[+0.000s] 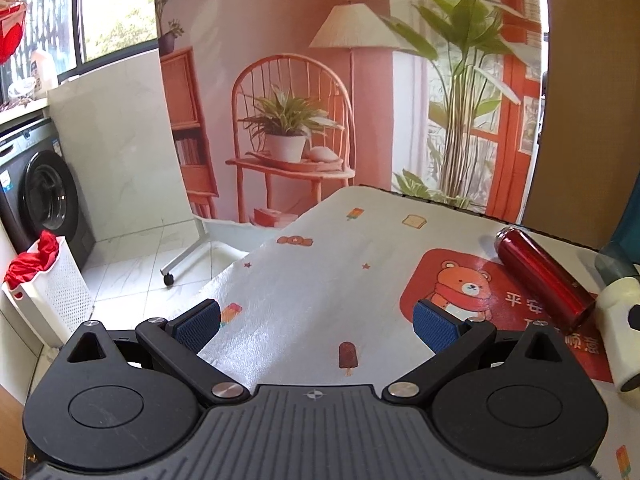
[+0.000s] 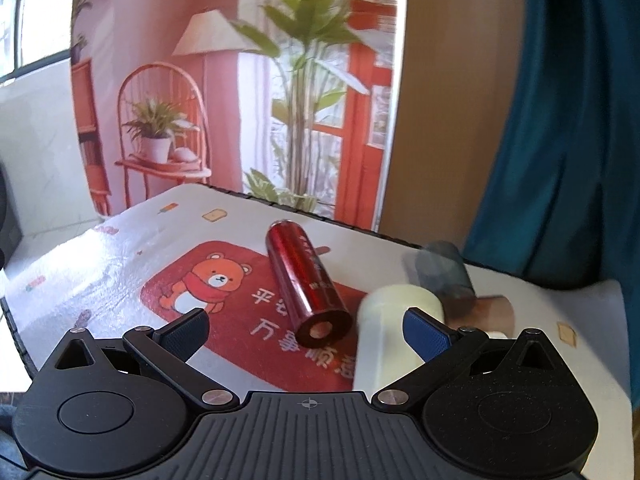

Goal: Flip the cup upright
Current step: 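Move the right tool toward the lying red thermos bottle, then close the right gripper around the red thermos body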

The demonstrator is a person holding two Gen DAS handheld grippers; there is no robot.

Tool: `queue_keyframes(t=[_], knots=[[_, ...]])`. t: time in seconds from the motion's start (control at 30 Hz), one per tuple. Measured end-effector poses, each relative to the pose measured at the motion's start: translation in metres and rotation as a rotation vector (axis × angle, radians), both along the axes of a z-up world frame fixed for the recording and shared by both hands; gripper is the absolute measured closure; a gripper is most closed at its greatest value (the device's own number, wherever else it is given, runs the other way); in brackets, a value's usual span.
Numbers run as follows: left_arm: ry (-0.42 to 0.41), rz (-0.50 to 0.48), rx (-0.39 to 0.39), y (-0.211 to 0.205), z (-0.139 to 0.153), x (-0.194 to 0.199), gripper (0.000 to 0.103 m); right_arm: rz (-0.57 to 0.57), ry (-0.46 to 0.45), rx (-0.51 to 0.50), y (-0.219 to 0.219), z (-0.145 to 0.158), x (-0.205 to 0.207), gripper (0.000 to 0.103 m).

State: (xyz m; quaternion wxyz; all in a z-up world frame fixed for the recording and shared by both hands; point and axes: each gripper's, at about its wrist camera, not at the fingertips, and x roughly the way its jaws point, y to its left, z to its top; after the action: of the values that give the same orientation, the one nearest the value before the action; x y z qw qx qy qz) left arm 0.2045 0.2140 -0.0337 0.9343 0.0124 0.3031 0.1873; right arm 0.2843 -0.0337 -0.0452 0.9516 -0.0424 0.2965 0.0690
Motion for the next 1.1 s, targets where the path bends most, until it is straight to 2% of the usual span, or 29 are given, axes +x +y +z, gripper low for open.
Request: queue_keyframes(t=[0.23,0.37,0.47,0.67,0.83,1.0,1.1], knots=[[0.008,0.000,-0.027,0.009,-0.012,0.008,0.000,0.077,0.103,-0.049,0.015,-0.008,0.052,0.001],[0.041,0.006,-0.094,0.019,-0.021,0.013,0.000,0.108,0.205,-0.055,0.024,-0.026,0.093,0.001],[0.060,0.008,-0.088,0.022,-0.028,0.014,0.000,0.077,0.223,-0.133,0.036,-0.041,0.118,0.002],[0.072,0.028,-0.112,0.033,-0.037,0.013,0.000,0.030,0.255,-0.202,0.047,-0.072,0.152,0.021],[0.081,0.037,-0.133,0.036,-0.044,0.017,0.000,0.006,0.270,-0.234,0.050,-0.087,0.162,0.024],[0.103,0.024,-0.142,0.032,-0.051,0.022,0.000,-0.026,0.309,-0.257,0.048,-0.099,0.168,0.036],[0.118,0.016,-0.143,0.030,-0.053,0.021,0.000,-0.027,0.293,-0.257,0.048,-0.102,0.160,0.041]])
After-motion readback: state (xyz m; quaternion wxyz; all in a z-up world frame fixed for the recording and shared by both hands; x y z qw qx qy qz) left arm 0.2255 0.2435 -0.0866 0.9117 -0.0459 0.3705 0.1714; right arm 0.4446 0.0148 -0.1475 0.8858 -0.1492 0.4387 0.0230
